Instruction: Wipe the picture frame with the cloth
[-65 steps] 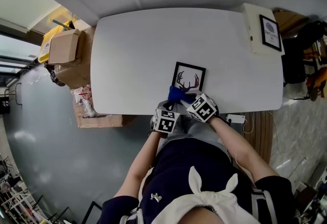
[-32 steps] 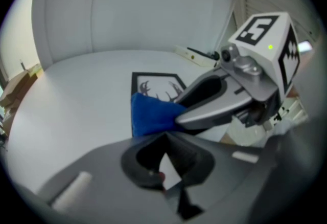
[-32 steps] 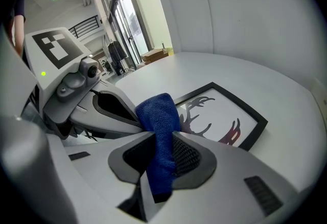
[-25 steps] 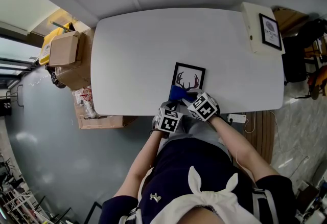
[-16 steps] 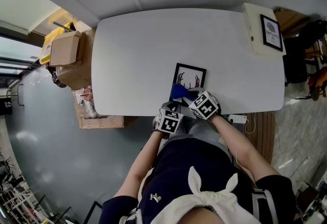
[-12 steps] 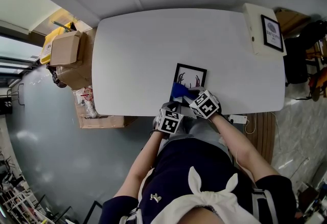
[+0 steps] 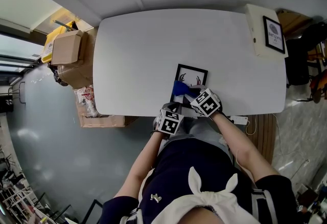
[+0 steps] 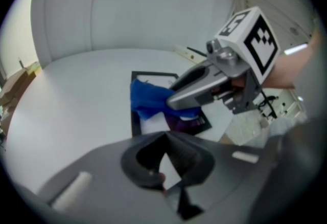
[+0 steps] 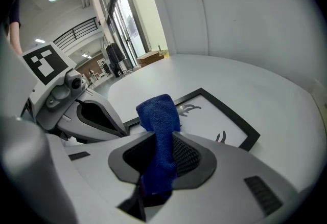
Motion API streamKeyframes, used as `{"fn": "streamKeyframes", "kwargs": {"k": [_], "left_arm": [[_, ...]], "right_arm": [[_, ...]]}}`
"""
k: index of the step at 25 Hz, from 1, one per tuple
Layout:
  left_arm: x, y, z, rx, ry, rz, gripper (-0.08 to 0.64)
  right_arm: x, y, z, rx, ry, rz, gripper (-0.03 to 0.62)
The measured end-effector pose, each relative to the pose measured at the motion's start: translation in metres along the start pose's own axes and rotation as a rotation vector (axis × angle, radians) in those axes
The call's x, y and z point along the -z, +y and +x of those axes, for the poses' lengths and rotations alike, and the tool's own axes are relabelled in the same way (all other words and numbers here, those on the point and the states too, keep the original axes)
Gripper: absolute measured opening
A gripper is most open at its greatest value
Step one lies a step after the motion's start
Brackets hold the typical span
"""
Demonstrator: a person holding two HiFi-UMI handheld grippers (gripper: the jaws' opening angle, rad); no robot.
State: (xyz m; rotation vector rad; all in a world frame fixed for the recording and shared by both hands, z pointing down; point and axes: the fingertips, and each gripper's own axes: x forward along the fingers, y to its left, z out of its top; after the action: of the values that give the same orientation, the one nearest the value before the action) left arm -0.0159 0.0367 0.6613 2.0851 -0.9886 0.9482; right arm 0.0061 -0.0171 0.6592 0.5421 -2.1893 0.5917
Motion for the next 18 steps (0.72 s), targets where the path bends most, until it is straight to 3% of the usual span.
{"fn": "streamKeyframes", "kwargs": {"k": [18], "left_arm": [[0.0,0.001,0.001,0.003,0.033,0.019,0.003]], "right_arm": [[-0.01,-0.015,0.003,0.014,-0.005,-0.008,0.098]]}}
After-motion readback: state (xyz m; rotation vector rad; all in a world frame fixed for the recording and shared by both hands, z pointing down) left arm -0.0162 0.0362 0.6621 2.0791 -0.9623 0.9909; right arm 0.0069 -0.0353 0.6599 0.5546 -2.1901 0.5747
